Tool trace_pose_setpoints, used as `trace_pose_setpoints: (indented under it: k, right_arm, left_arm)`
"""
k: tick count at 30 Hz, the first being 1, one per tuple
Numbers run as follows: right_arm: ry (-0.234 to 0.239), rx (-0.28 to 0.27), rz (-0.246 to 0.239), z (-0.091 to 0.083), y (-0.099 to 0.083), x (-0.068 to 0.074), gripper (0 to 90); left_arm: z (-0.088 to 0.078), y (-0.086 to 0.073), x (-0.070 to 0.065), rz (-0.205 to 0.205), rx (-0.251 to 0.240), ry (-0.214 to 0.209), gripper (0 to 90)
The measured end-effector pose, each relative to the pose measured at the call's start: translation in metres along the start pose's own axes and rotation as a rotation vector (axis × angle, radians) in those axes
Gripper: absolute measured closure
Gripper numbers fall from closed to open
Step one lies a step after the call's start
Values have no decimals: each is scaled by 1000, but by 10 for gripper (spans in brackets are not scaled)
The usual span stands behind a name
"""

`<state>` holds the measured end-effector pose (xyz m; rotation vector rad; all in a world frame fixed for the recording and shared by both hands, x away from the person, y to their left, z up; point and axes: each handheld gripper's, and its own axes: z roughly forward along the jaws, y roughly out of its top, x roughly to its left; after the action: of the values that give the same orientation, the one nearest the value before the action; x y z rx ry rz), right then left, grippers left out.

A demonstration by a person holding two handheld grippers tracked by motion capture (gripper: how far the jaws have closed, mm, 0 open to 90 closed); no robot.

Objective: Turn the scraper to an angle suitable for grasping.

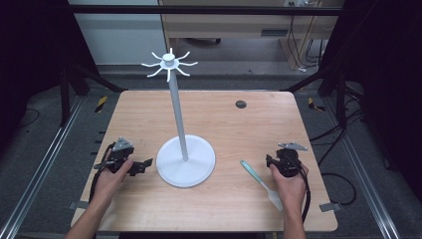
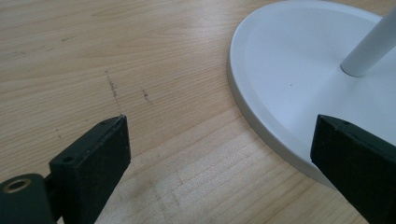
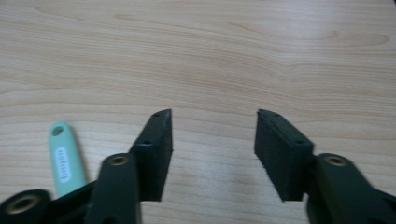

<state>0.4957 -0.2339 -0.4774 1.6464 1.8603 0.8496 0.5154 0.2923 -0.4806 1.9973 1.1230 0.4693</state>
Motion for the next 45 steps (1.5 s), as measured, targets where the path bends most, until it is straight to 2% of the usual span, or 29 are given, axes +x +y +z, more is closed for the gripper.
trace_pose_setpoints:
  k: [4,6,7,11,17,22,30,32,36,41,45]
  right_arm:
    - [19,25,-35,-1,1,8,624]
    - [20,26,-47,-1,2,10,644]
    - [30,32,-62,-2,3,15,691]
    - [43,52,-96,-2,5,25,785]
    - [77,87,-162,2,5,39,895]
    - [110,107,-188,3,5,46,900]
    - [124,143,-213,8,4,51,900]
    - [140,163,-232,11,3,57,900]
    - [137,181,-251,14,2,60,900]
    - [140,186,-244,14,1,59,900]
    - [200,198,-252,12,0,63,900]
  left_arm:
    - [0,0,0,-1,0,1,46]
    - [0,0,0,0,1,1,46]
    - [0,0,-1,2,2,3,46]
    - [0,0,-1,5,4,3,46]
    - [0,0,-1,7,2,2,47]
    - [0,0,-2,9,3,3,47]
    - [0,0,-1,8,2,3,47]
    - [0,0,-1,8,3,3,47]
    - [0,0,-2,8,2,3,47]
    - [0,0,-1,9,2,4,47]
    - [1,0,-2,15,6,4,47]
